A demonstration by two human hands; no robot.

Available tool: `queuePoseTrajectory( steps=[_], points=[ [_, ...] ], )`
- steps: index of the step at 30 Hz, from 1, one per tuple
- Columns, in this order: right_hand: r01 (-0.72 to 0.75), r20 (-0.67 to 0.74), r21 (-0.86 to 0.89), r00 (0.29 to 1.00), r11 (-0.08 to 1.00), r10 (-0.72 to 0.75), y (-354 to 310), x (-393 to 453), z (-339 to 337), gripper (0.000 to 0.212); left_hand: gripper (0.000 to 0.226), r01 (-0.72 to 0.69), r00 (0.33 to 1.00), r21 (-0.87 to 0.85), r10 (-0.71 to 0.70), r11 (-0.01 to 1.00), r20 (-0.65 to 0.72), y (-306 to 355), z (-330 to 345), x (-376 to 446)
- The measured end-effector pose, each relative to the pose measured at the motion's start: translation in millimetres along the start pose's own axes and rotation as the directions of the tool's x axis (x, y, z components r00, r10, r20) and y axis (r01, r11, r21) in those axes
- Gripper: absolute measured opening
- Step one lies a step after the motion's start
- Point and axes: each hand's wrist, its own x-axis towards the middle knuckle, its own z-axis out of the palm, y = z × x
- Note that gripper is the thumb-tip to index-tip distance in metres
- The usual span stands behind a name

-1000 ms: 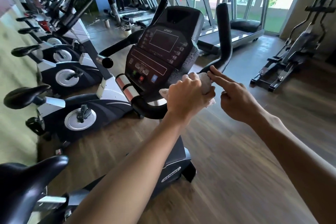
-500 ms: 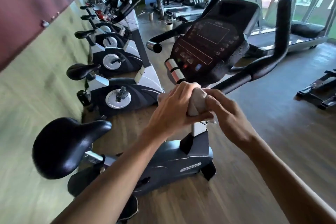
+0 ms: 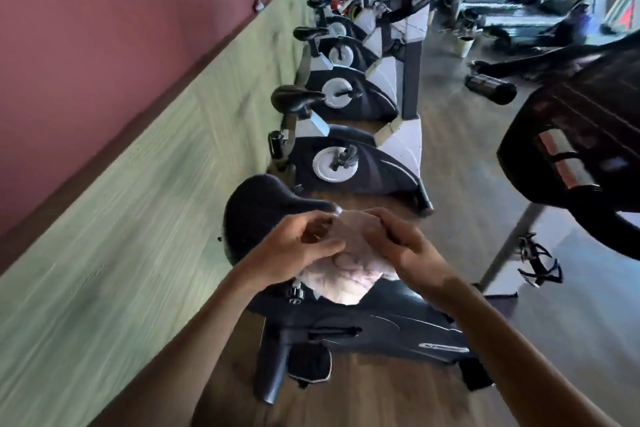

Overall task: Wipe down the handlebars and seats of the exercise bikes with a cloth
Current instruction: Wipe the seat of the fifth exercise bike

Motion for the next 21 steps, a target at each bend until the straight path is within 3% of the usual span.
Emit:
queuePoseTrajectory(
  steps=[4, 7, 11, 14, 15, 18, 21],
  points=[
    [0.008, 0.031, -0.248, 1.0, 0.969, 0.0, 21.9, 67.7, 51.0, 0.015, 0.039, 0.063, 0.947, -0.079, -0.084, 0.995, -0.31, -44.0, -47.3, 0.4],
    [-0.012, 0.029, -0.379, 0.999, 0.925, 0.025, 42.6, 128.8, 84.5, 0.011, 0.04, 0.082, 0.896, -0.055, -0.098, 0.995, -0.433, -82.2, -77.6, 17.1],
    [-0.139, 0.051, -0.471, 0.981, 0.871, 0.185, 55.0, 206.9, 121.4, 0.032, 0.033, 0.23, 0.812, 0.097, -0.136, 0.968, -0.568, -131.9, -111.6, 48.1],
    [-0.143, -0.022, -0.747, 0.981, 0.649, 0.191, 75.8, 237.4, 146.0, 0.047, 0.037, 0.388, 0.754, 0.275, -0.132, 0.88, -0.643, -166.8, -127.4, 58.4],
    [-0.139, -0.057, -0.781, 0.987, 0.61, 0.152, 81.6, 237.5, 157.3, 0.051, 0.037, 0.401, 0.748, 0.285, -0.132, 0.871, -0.65, -176.7, -130.8, 59.9],
    [-0.177, -0.146, -0.759, 0.984, 0.627, 0.101, 99.8, 225.0, 199.3, 0.074, 0.03, 0.362, 0.754, 0.277, -0.105, 0.89, -0.649, -201.0, -139.5, 71.1],
    [-0.253, -0.235, -0.782, 0.966, 0.569, 0.106, 120.6, 227.6, 225.7, 0.096, 0.035, 0.284, 0.737, 0.112, -0.142, 0.952, -0.661, -215.8, -146.7, 98.4]
  ],
)
